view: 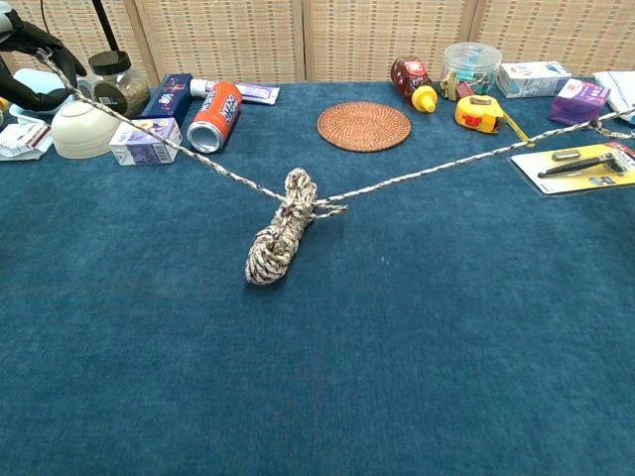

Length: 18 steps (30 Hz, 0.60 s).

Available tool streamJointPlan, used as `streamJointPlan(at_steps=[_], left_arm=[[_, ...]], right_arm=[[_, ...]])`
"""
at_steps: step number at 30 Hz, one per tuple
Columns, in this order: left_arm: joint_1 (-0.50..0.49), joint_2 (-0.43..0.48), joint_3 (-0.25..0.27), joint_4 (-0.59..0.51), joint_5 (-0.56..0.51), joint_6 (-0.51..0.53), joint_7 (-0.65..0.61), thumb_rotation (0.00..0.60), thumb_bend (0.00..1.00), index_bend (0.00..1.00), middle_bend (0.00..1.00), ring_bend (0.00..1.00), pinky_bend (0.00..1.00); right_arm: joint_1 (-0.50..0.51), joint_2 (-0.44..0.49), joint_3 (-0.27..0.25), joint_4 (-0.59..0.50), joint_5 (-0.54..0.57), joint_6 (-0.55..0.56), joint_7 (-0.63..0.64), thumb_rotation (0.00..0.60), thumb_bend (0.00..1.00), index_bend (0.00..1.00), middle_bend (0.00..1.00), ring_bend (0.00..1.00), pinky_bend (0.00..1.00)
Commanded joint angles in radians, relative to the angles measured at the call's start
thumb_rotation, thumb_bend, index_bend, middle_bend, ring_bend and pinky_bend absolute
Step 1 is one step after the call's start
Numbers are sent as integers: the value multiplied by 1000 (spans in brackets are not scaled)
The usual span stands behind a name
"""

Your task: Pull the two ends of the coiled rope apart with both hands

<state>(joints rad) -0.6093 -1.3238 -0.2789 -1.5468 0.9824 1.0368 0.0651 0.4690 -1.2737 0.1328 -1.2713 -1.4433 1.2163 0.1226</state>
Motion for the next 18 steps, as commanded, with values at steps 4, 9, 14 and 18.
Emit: streamJointPlan(at_steps=[4, 9, 14, 18], left_arm=[[1, 9, -5, 5, -4, 0, -2, 600, 497, 688, 287, 188, 0], [5, 19, -6, 10, -9, 0, -5, 600, 498, 688, 287, 188, 0], [13, 31, -7, 21, -14, 0, -14, 600, 497, 688, 287, 188, 0], [17, 39, -7, 29, -14, -2, -19, 600, 498, 688, 287, 188, 0]], right_arm=[[-5, 10, 4, -2, 3, 4, 0, 600, 488, 686, 379, 198, 0], [-11, 18, 9, 0, 10, 7, 4, 600, 488, 687, 380, 199, 0], [-15, 25, 12, 3, 13, 9, 6, 600, 488, 687, 381, 200, 0], [-17, 27, 12, 3, 13, 10, 5, 600, 488, 687, 381, 200, 0]])
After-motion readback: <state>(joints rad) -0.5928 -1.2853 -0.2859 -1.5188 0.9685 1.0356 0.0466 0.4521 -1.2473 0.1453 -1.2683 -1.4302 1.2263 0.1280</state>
